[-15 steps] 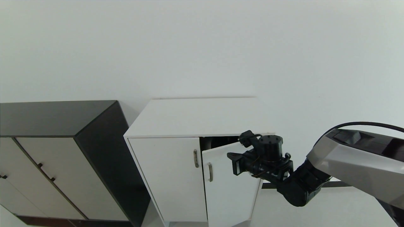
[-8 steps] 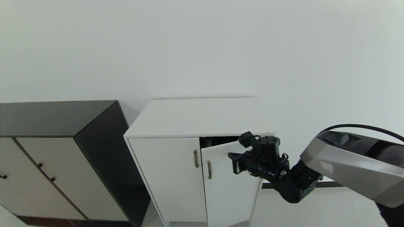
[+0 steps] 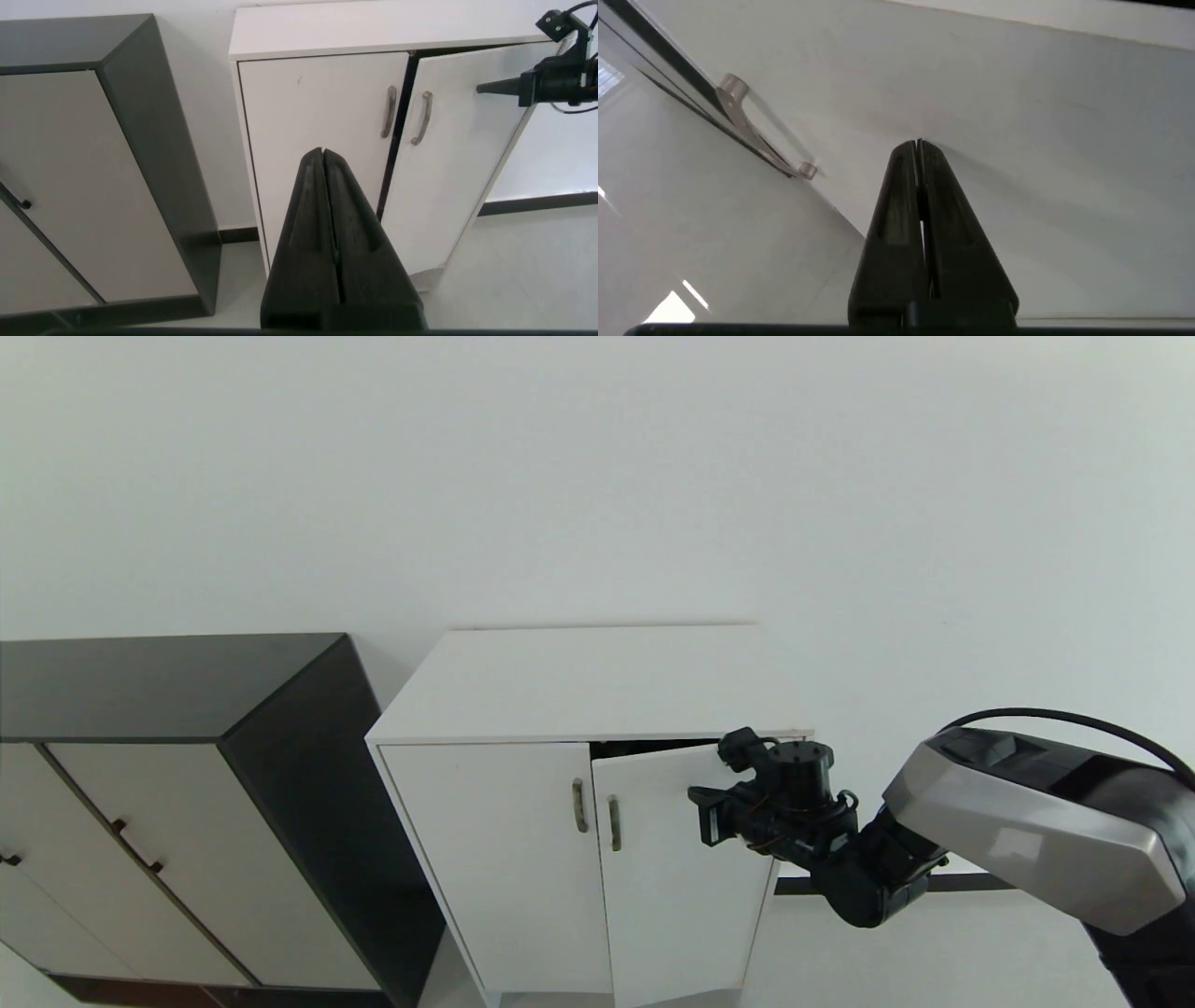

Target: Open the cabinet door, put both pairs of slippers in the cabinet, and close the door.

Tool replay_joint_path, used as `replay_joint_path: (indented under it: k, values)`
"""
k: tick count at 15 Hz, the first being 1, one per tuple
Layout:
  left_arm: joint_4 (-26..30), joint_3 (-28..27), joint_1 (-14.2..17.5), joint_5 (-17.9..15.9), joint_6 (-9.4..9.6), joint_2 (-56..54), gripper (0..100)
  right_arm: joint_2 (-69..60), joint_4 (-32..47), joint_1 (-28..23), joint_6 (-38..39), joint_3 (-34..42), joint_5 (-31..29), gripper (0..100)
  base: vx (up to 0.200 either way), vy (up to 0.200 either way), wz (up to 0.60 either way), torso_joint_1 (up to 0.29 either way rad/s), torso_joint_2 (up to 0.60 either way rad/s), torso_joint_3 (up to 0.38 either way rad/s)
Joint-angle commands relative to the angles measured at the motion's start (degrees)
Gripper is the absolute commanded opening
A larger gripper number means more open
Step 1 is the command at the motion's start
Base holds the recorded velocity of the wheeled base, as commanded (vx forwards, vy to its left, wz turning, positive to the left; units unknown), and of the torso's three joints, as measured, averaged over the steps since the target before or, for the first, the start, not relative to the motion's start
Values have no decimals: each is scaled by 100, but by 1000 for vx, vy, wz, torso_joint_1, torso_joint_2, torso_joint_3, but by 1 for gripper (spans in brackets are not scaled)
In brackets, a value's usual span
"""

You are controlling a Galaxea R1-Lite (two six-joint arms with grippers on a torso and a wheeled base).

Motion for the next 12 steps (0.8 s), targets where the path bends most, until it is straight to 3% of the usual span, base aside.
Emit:
replay_joint_path:
  k: [1, 12]
  values:
    - [-10, 0, -1, 1, -1, 5, 0, 135, -2, -79, -1, -61, 1, 0, 0, 0, 0, 0, 0, 0]
    - [-10, 0, -1, 1, -1, 5, 0, 390, -10, -334, 8, -228, 1, 0, 0, 0, 0, 0, 0, 0]
